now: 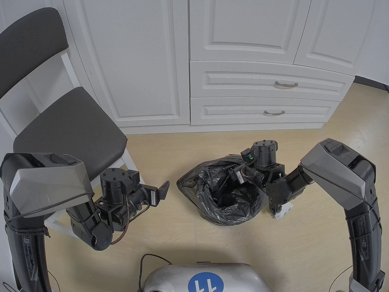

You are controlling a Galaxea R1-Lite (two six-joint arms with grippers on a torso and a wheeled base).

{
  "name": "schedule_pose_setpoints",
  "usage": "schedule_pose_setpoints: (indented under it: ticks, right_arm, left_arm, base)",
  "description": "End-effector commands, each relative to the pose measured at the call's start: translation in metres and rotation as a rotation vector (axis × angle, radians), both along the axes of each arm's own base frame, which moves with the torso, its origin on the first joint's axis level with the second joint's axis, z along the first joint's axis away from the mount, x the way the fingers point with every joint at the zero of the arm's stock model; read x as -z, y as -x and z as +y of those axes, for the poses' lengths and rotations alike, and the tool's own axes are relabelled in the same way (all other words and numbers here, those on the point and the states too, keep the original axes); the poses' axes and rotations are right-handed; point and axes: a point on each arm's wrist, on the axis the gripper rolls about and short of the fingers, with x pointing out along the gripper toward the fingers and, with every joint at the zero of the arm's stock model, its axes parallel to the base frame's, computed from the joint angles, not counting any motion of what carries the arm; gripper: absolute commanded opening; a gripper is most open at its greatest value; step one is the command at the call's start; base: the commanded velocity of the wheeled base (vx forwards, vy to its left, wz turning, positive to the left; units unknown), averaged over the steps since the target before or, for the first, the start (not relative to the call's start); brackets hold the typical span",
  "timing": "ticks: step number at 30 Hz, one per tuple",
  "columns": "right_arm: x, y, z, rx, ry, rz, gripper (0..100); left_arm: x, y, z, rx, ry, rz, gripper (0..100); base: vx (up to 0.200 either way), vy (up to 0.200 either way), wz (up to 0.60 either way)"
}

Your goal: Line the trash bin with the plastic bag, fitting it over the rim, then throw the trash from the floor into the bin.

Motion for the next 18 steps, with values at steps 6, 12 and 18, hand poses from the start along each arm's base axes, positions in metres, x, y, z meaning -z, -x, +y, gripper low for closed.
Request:
schedule_pose_setpoints:
  ticks: [6,12,18]
  right_arm:
    - [-0.008,-0.015,-0.002,0.074,-0.127,-0.069,100]
    - [-0.007,-0.019,-0.001,0.083,-0.179,-0.077,100]
    - [-0.018,-0.015,0.014,0.08,-0.373,-0.139,100]
  left_arm:
    - [0.004,0.005,0.0,0.005,-0.002,0.005,100]
    - [0.004,0.005,-0.003,0.012,0.0,0.004,100]
    - [-0.001,-0.001,-0.017,0.04,0.019,-0.034,100]
  base:
    - [0.0,0.0,0.0]
    - [0.0,0.0,0.0]
    - [0.0,0.0,0.0]
